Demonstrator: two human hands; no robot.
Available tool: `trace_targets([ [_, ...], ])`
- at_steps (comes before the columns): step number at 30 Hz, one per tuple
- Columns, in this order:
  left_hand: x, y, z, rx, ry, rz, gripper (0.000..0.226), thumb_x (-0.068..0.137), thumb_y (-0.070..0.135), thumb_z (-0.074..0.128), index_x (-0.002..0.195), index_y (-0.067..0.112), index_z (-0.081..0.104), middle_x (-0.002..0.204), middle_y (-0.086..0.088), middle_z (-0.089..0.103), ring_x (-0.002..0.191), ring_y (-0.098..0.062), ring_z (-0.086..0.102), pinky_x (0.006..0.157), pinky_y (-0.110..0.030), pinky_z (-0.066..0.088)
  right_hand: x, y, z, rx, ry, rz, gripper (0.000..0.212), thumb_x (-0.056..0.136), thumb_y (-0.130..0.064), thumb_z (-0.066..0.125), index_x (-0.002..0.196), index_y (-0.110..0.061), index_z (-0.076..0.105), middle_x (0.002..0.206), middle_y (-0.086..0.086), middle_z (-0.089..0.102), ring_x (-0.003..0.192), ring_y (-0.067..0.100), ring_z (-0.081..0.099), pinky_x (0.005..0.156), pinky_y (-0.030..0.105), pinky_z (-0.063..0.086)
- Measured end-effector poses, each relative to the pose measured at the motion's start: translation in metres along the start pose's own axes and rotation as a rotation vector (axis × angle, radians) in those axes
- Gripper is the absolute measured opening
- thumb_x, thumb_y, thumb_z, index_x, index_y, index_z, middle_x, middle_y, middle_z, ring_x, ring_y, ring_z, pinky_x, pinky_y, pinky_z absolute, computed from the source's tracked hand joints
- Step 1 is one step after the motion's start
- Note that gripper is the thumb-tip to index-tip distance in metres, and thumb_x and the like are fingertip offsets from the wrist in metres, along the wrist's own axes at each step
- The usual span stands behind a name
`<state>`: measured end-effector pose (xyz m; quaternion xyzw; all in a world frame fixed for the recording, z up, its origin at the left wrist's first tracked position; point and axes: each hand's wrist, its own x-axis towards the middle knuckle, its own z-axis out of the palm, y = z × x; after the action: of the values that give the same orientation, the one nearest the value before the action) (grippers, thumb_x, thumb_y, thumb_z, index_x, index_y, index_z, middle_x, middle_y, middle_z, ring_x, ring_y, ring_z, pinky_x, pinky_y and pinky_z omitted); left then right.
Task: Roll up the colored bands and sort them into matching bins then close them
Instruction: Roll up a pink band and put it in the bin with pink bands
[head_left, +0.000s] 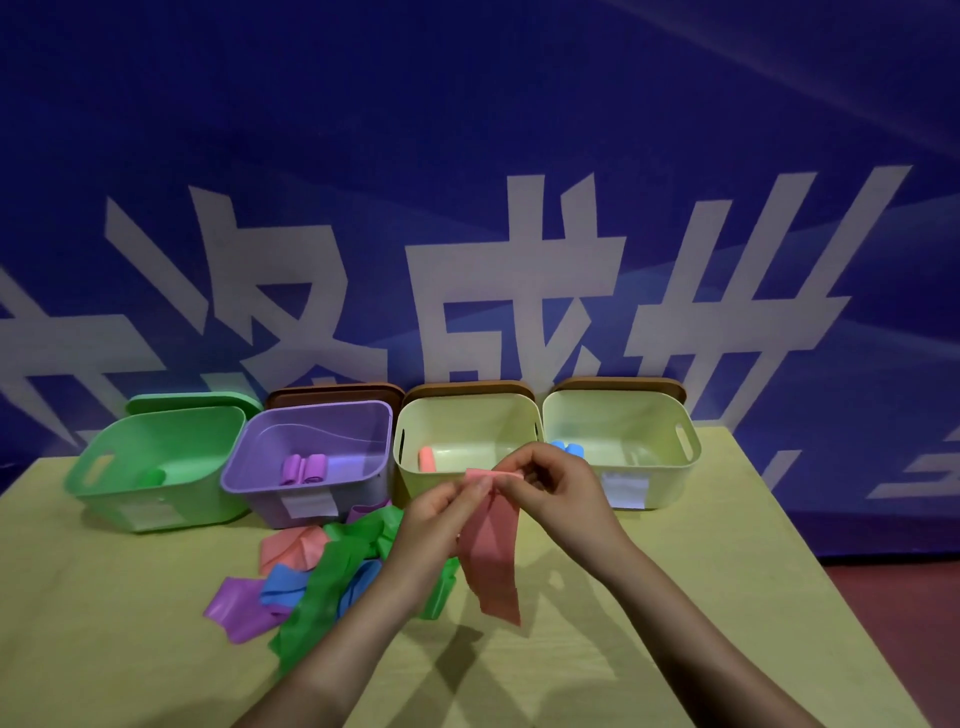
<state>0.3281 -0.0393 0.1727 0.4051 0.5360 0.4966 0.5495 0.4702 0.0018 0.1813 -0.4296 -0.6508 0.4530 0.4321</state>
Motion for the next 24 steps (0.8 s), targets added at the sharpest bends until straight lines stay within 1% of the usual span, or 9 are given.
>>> trace_targets([
  [2, 0.002, -0.002, -0.002, 0.001, 0.022, -0.023, 0.028, 0.081, 0.035, 0.062, 0.092, 0.013, 0.074, 0.095, -0.018, 0.071, 0.084, -0.025, 0.064, 0.076, -0.041, 0.047, 0.002, 0.000, 0.000, -0.023, 0.010, -0.021, 0.010, 0.081, -0.010, 0.073, 0.074, -0.016, 0.068, 0.068, -0.007, 0.062, 0.064, 0.007, 0.051, 0.062, 0.022, 0.042],
  [4, 0.004, -0.004, -0.004, -0.010, 0.038, -0.012, 0.022, 0.087, 0.028, 0.061, 0.091, 0.012, 0.074, 0.098, -0.025, 0.069, 0.087, -0.028, 0.061, 0.079, -0.040, 0.043, 0.003, 0.000, 0.001, -0.072, 0.025, -0.067, 0.013, 0.081, -0.010, 0.073, 0.074, -0.018, 0.067, 0.070, -0.006, 0.061, 0.065, 0.007, 0.050, 0.061, 0.019, 0.041],
  [6, 0.007, -0.006, -0.004, -0.023, 0.041, -0.006, 0.018, 0.092, 0.019, 0.058, 0.089, 0.014, 0.075, 0.100, -0.022, 0.070, 0.091, -0.028, 0.062, 0.082, -0.038, 0.043, 0.002, 0.002, 0.001, -0.142, 0.031, -0.132, 0.012, 0.082, -0.007, 0.072, 0.075, -0.016, 0.067, 0.072, -0.005, 0.059, 0.067, 0.008, 0.051, 0.062, 0.019, 0.042],
  [9, 0.011, -0.006, 0.000, -0.050, 0.038, -0.026, 0.022, 0.094, 0.012, 0.053, 0.088, 0.015, 0.074, 0.093, -0.015, 0.072, 0.089, -0.023, 0.063, 0.080, -0.036, 0.044, 0.000, 0.004, -0.001, -0.202, 0.015, -0.184, 0.010, 0.082, -0.006, 0.070, 0.077, -0.014, 0.067, 0.075, -0.003, 0.058, 0.072, 0.011, 0.052, 0.064, 0.019, 0.043],
  [12, 0.011, -0.004, 0.000, -0.073, -0.002, -0.032, 0.026, 0.097, 0.007, 0.044, 0.094, 0.007, 0.070, 0.093, -0.016, 0.068, 0.088, -0.023, 0.060, 0.079, -0.036, 0.044, 0.000, 0.008, -0.004, -0.184, 0.015, -0.187, 0.014, 0.080, -0.002, 0.070, 0.078, -0.015, 0.069, 0.078, -0.002, 0.057, 0.072, 0.011, 0.054, 0.067, 0.017, 0.043],
  [15, 0.013, -0.003, 0.001, -0.085, -0.032, -0.015, 0.028, 0.097, 0.012, 0.042, 0.100, 0.004, 0.068, 0.094, -0.016, 0.068, 0.089, -0.024, 0.062, 0.076, -0.036, 0.047, 0.001, 0.010, -0.007, -0.165, 0.002, -0.155, 0.024, 0.078, -0.001, 0.073, 0.079, -0.025, 0.072, 0.080, -0.005, 0.058, 0.075, 0.011, 0.057, 0.069, 0.014, 0.043],
  [17, 0.014, -0.003, 0.003, -0.076, -0.021, -0.015, 0.027, 0.097, 0.018, 0.045, 0.095, 0.007, 0.070, 0.090, -0.012, 0.071, 0.086, -0.020, 0.064, 0.073, -0.033, 0.049, 0.000, 0.009, -0.010, -0.154, -0.023, -0.136, 0.027, 0.078, -0.003, 0.074, 0.080, -0.030, 0.072, 0.082, -0.005, 0.058, 0.077, 0.011, 0.058, 0.070, 0.014, 0.044],
  [21, 0.018, -0.007, 0.002, 0.033, -0.014, 0.011, 0.024, 0.095, 0.023, 0.052, 0.092, 0.017, 0.075, 0.092, -0.008, 0.073, 0.093, -0.025, 0.064, 0.083, -0.040, 0.047, -0.003, 0.008, -0.017, -0.089, -0.062, -0.084, 0.018, 0.084, -0.007, 0.070, 0.087, -0.023, 0.076, 0.091, 0.000, 0.063, 0.088, 0.007, 0.061, 0.075, 0.017, 0.047],
  [24, 0.018, -0.006, 0.003, 0.120, -0.013, 0.034, 0.022, 0.095, 0.018, 0.052, 0.093, 0.021, 0.073, 0.093, -0.001, 0.074, 0.097, -0.020, 0.066, 0.088, -0.038, 0.050, -0.006, 0.009, -0.016, -0.010, -0.024, -0.004, 0.011, 0.087, -0.011, 0.068, 0.091, -0.020, 0.073, 0.089, -0.002, 0.068, 0.088, 0.010, 0.063, 0.078, 0.024, 0.051],
])
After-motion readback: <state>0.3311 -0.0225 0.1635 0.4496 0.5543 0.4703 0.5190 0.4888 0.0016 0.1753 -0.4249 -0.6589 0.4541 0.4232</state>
